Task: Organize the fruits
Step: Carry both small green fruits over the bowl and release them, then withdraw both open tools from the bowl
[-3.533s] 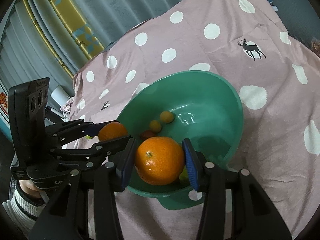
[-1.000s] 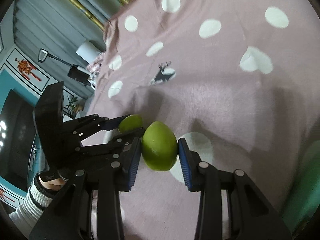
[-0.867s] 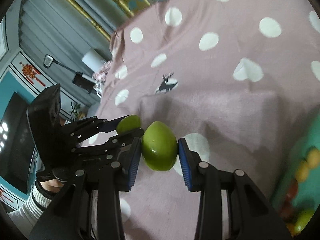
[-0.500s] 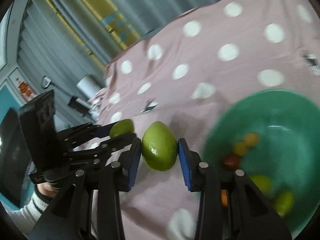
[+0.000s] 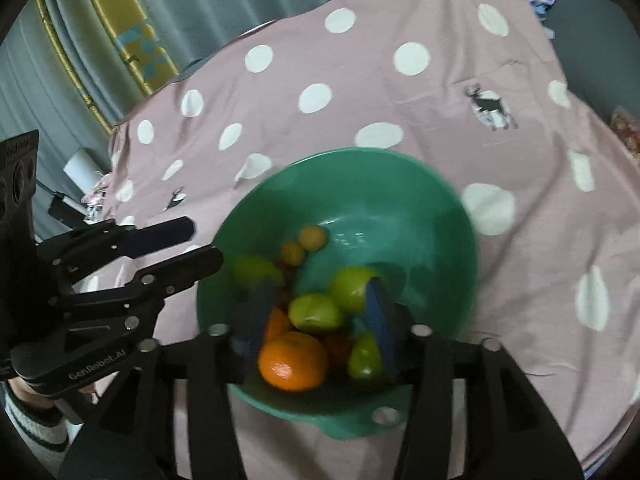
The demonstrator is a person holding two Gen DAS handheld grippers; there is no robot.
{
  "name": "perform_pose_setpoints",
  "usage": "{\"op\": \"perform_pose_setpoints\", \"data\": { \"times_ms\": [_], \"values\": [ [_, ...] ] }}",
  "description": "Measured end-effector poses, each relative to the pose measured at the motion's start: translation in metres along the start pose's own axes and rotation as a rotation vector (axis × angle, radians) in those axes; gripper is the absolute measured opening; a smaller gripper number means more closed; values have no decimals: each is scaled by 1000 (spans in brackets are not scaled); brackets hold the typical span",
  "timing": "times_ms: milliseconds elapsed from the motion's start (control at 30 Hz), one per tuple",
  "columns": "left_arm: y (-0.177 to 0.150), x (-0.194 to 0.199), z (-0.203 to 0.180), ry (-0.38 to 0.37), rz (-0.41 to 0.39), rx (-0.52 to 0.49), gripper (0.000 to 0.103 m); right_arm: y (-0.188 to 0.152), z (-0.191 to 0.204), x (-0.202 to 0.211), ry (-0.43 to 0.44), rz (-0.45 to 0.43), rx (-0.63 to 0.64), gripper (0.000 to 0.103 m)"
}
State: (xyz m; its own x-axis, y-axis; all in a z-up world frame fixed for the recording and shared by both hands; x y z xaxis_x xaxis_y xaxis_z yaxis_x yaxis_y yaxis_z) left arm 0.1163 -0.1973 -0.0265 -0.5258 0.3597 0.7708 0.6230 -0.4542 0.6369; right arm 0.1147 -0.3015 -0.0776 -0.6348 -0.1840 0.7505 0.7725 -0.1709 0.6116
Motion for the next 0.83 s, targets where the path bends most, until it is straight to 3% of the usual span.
{"op": "perform_pose_setpoints", "data": {
  "times_ms": [33, 100, 167, 333, 567, 833],
  "values": [
    [1, 3, 0, 19, -5, 12, 65, -1, -3, 6, -14, -5, 5, 64],
    [2, 12, 4, 76, -8, 37, 89, 0, -4, 17, -56, -8, 21, 78],
    [3, 24, 13, 96, -21, 101, 101, 0, -5, 28, -92, -10, 40, 88],
    [5, 50, 20, 136, -33, 176, 102, -1, 1, 59, -115, -25, 105, 92],
    [7, 75, 5, 174, -51, 167, 102, -4, 19, 88, -88, -58, 183, 94],
    [7, 86, 1, 226, -66, 173, 102, -10, 20, 99, -85, -64, 182, 94]
  ]
}}
Point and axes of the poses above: each gripper's, at about its wrist camera, not at the fingertips, and x roughly against the way its jaws point, z to its left, y to its top, the point moved 1 cm from there along -x, roughly the way its jaws point, and after that the axes turned 2 degrees about x, right-handed, at the moved point
